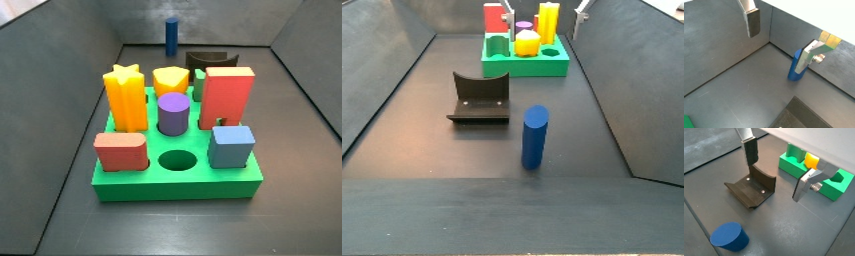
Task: Pick up the oval object. Move up. Move to above the board. Insert the oval object.
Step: Pick up the oval object.
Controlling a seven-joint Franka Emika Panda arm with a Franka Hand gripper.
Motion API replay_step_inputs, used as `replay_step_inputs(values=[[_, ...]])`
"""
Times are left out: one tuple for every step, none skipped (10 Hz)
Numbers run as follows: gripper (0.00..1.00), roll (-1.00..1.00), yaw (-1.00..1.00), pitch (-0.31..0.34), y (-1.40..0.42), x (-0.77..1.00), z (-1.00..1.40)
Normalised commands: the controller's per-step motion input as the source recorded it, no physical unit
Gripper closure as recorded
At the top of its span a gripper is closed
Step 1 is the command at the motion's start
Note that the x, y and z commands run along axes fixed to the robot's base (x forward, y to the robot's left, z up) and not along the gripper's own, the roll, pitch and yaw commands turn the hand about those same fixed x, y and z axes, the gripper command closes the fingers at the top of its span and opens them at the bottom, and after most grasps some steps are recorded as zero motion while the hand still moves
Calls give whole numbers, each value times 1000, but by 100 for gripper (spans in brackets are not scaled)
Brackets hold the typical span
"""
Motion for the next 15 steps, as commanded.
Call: replay_step_inputs(values=[[0, -14, 0, 0, 0, 0, 0], [0, -59, 0, -56, 26, -29, -123], [0, -39, -100, -96, 489, -194, -263], [0, -13, 11, 0, 666, 446, -354], [0, -56, 0, 63, 677, 754, -374], [0, -107, 0, 44, 666, 769, -449], [0, -100, -34, 40, 654, 769, -440], [0, -81, -200, 13, 643, 557, -491], [0, -33, -397, 17, 563, 240, -514], [0, 0, -560, 0, 443, 54, -580], [0, 0, -614, 0, 397, 0, -620], [0, 0, -649, -27, 349, -260, -863], [0, 61, -360, 0, 280, -451, -643], [0, -49, -43, 0, 231, -11, -106], [0, 1, 0, -120, 0, -54, -266]])
